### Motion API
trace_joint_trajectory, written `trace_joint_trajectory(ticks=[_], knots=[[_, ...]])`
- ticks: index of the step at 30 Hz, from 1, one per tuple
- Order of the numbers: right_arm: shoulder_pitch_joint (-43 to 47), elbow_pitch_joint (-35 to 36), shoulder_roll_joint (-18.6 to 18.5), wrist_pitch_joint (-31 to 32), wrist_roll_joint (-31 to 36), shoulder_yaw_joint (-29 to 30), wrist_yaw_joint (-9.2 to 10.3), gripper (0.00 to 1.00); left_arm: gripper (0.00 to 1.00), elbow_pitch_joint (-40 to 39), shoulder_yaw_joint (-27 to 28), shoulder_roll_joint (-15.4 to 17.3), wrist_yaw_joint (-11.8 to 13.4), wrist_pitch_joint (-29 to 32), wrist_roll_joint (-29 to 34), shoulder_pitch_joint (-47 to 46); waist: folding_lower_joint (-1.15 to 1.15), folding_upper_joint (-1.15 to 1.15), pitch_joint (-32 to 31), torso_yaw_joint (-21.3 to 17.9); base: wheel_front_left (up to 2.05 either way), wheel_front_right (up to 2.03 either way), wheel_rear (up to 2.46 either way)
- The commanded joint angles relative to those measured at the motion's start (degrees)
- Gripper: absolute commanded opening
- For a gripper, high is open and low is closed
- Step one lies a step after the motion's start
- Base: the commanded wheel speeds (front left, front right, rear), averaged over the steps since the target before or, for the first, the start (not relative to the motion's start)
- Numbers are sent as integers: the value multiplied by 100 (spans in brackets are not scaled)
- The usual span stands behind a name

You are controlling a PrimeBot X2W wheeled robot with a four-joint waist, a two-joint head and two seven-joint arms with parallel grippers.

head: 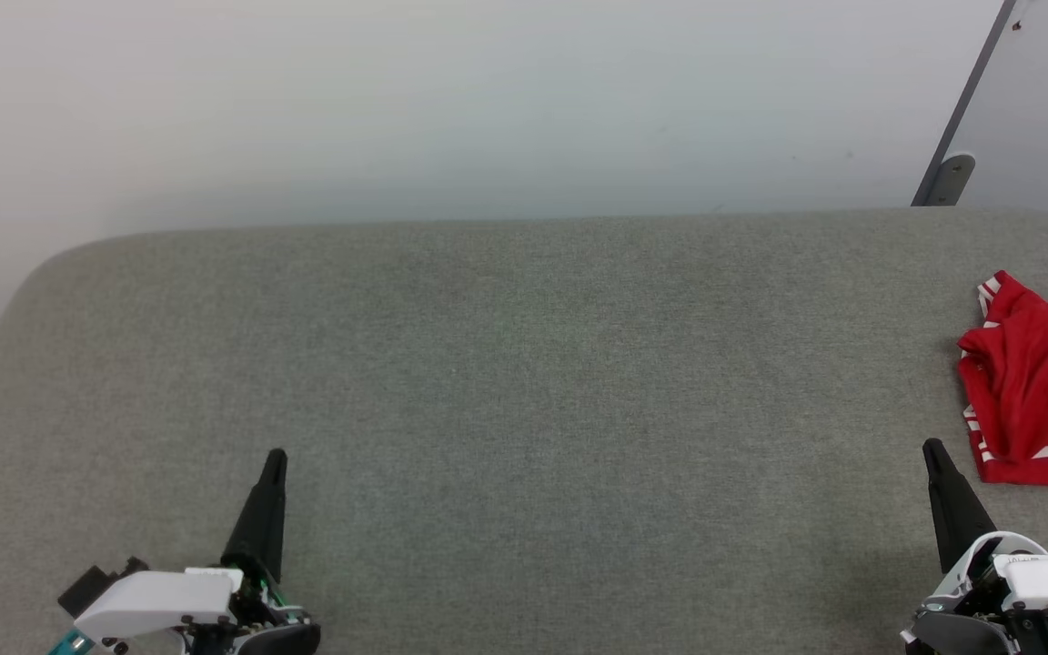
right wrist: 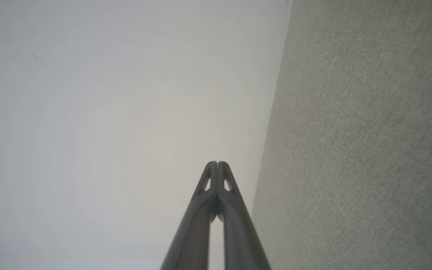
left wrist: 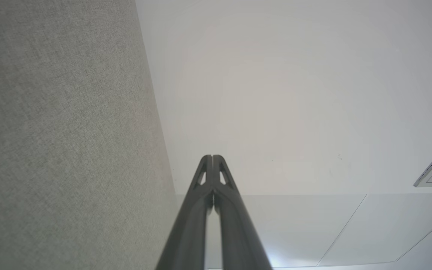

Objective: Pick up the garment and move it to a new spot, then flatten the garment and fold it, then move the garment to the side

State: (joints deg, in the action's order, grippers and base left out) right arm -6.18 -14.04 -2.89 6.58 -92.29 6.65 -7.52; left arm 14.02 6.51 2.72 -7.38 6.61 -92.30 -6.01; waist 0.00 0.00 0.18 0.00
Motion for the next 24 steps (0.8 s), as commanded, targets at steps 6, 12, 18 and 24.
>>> trace_joint_trajectory(ticks=[6,12,18,24], knots=[[-9,13,18,13,-23,-5,6,0,0,8,11,6,-20,9,-17,-59,0,0,0,0,0,0,0],[-9,13,18,13,-23,-5,6,0,0,8,10,6,-20,9,-17,-59,0,0,0,0,0,0,0],[-9,13,18,13,-23,-6,6,0,0,7,11,6,-21,9,-18,-59,0,0,0,0,0,0,0],[-9,13,18,12,-23,-6,6,0,0,7,9,6,-21,9,-18,-59,0,0,0,0,0,0,0]])
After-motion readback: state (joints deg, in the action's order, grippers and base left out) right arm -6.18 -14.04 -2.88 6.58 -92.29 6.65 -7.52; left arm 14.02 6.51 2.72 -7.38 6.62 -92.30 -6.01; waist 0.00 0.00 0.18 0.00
